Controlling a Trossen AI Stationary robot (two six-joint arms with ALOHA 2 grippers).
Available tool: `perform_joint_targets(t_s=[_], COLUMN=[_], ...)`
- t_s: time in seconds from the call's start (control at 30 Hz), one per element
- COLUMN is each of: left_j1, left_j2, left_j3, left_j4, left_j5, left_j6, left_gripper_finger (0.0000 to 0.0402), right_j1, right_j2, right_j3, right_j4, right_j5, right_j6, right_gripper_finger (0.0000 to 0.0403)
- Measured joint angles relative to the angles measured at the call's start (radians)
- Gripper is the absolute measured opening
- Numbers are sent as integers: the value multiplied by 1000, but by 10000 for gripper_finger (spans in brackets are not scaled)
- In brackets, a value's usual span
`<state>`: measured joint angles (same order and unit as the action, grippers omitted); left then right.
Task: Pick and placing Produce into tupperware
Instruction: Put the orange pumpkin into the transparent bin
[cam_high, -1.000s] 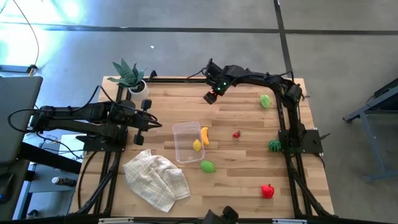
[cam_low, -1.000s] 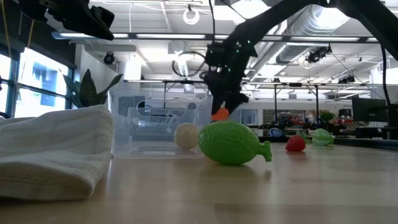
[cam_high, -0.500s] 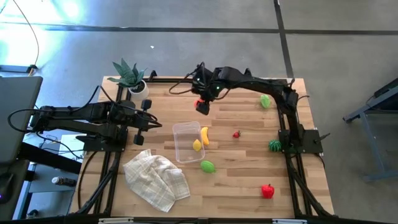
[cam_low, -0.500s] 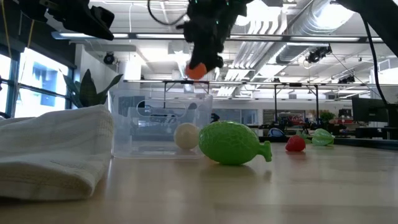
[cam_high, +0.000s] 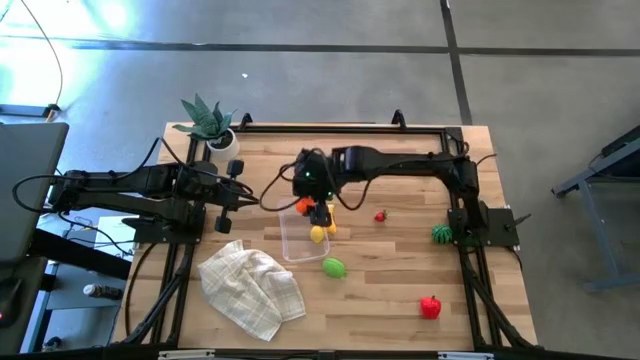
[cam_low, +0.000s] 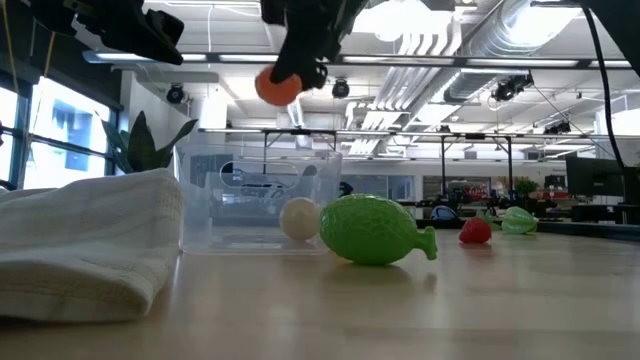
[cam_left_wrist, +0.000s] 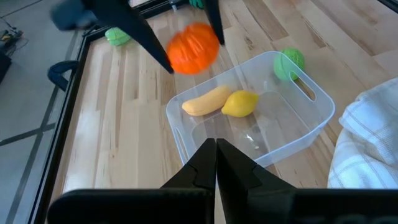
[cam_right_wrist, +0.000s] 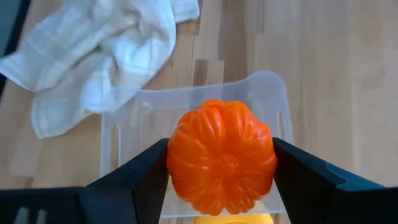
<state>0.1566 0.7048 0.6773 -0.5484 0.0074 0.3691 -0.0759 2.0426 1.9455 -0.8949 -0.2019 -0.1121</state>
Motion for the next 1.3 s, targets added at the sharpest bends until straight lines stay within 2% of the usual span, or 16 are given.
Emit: perform_joint_targets(t_s=[0.17, 0.4, 0.83, 1.3], left_j1=[0, 0, 0, 0], left_j2=[0, 0, 0, 0], left_j3=[0, 0, 0, 0], left_j4=[0, 0, 0, 0], left_j5=[0, 0, 0, 0], left_j6=[0, 0, 0, 0], left_gripper_finger=[3, 3, 3, 3], right_j1=[0, 7, 11, 9], right_j2=[15, 27, 146, 168], right_j3=[-103, -230, -237, -237], right_j4=[22, 171, 272, 225], right_j5=[-1, -17, -41, 76], right_j6=[25, 27, 15, -70], right_gripper_finger=[238, 238, 238, 238])
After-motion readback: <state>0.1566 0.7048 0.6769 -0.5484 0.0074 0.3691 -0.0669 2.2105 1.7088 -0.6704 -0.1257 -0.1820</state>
